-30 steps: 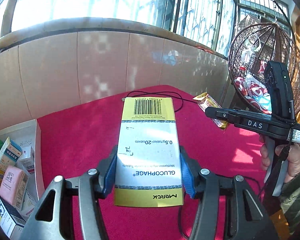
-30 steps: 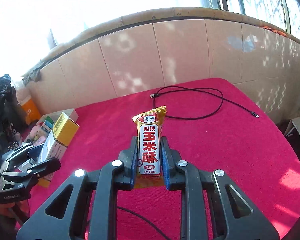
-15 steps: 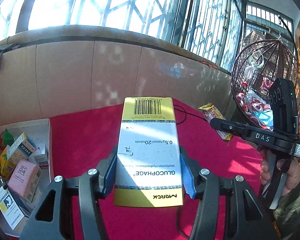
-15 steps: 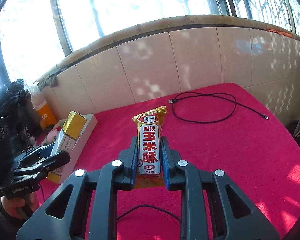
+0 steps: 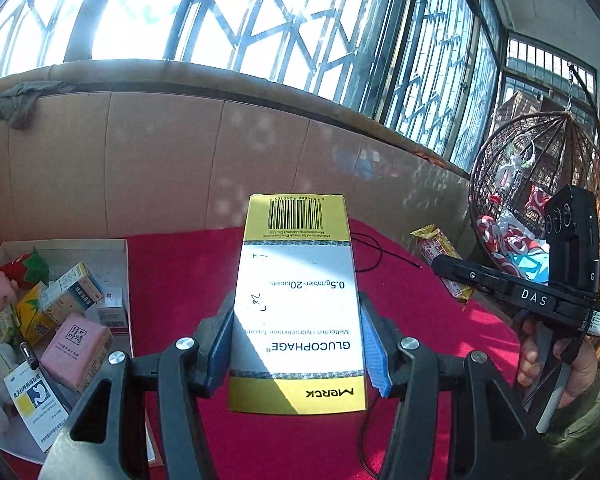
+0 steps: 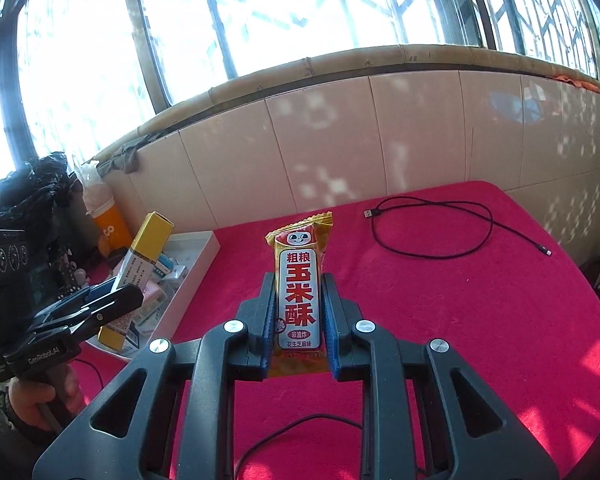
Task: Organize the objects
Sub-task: 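Carry the Glucophage box and snack bar over the white tray with both grippers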
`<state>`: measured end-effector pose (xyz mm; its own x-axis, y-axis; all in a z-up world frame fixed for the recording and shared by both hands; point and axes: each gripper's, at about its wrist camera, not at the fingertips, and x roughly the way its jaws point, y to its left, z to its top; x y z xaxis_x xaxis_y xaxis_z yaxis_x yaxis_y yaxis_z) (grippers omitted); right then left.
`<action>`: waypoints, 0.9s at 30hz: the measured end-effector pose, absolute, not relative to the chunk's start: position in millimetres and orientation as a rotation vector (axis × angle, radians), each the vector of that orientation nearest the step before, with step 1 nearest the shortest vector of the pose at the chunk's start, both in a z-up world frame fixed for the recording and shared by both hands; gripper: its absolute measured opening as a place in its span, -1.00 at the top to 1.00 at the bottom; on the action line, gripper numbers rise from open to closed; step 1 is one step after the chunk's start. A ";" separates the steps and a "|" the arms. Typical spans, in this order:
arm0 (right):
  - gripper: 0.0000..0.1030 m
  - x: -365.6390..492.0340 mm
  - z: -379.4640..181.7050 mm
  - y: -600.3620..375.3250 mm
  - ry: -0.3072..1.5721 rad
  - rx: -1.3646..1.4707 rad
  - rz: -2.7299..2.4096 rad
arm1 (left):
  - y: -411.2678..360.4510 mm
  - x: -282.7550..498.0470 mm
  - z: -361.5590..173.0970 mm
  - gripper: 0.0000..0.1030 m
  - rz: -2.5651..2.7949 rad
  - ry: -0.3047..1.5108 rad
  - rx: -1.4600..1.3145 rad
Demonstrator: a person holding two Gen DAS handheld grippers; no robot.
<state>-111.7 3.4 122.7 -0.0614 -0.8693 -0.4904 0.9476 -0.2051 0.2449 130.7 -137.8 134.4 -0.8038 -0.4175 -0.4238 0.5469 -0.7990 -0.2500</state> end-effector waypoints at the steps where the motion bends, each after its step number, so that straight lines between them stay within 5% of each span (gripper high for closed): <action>1: 0.61 -110.5 123.2 3.1 0.163 0.636 -1.659 | -137.4 134.1 134.7 -0.08 -2.525 0.493 0.473; 27: 0.61 -19.5 141.0 -50.0 0.310 0.563 -1.528 | -171.0 223.0 148.3 -0.09 -2.373 0.549 0.282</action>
